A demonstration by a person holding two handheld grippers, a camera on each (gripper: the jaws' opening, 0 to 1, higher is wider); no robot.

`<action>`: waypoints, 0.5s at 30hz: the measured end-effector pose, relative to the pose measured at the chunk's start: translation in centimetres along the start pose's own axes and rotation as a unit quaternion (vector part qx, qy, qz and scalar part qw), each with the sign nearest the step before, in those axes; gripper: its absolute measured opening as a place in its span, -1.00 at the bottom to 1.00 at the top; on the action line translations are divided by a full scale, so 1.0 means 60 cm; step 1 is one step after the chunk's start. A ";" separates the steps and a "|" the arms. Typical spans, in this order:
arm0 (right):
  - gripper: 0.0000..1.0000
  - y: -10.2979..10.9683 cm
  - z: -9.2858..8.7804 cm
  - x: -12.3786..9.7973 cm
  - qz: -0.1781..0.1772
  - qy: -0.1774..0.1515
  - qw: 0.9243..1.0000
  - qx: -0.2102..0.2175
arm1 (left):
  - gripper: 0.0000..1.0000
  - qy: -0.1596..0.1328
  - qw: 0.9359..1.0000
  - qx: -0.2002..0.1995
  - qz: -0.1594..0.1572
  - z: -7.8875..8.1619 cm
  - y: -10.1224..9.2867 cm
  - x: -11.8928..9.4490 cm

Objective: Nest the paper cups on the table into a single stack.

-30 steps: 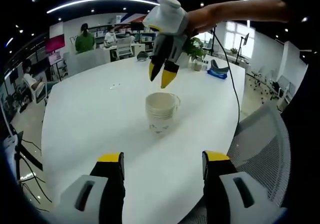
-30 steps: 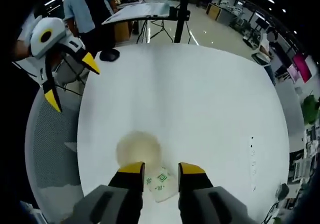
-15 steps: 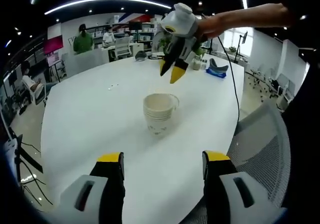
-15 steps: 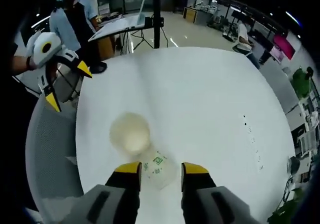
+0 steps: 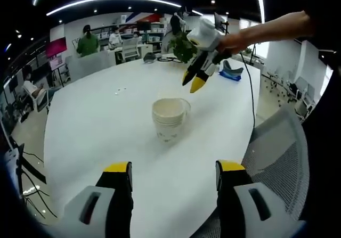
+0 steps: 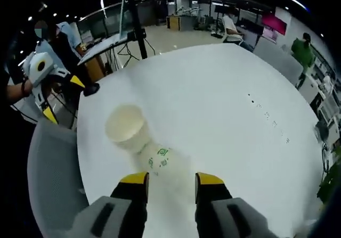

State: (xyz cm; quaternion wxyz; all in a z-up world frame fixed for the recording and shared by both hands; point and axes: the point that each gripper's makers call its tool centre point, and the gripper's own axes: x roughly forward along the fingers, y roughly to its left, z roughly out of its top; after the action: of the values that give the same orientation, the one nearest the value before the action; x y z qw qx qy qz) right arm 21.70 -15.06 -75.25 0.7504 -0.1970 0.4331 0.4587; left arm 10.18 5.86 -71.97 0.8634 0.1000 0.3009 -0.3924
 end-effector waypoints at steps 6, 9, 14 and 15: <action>-0.33 -0.004 -0.018 0.015 0.009 -0.033 0.998 0.054 | 0.25 0.006 1.000 -0.001 0.003 -0.005 0.002 0.000; -0.33 -0.010 -0.023 0.026 0.017 -0.048 0.996 0.076 | 0.25 0.011 1.000 -0.002 0.005 -0.008 0.002 0.000; -0.33 -0.004 -0.033 0.032 0.028 -0.060 0.993 0.096 | 0.25 0.017 1.000 -0.004 0.009 -0.012 0.001 -0.001; -0.33 -0.002 -0.034 0.040 0.033 -0.060 0.993 0.096 | 0.25 0.018 1.000 -0.005 0.010 -0.012 0.001 -0.001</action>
State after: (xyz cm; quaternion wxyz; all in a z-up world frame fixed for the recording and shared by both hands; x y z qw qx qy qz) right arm 21.36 -15.31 -78.35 0.7747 -0.0815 0.4359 0.4507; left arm 9.88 6.25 -72.52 0.8625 0.1055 0.3170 -0.3802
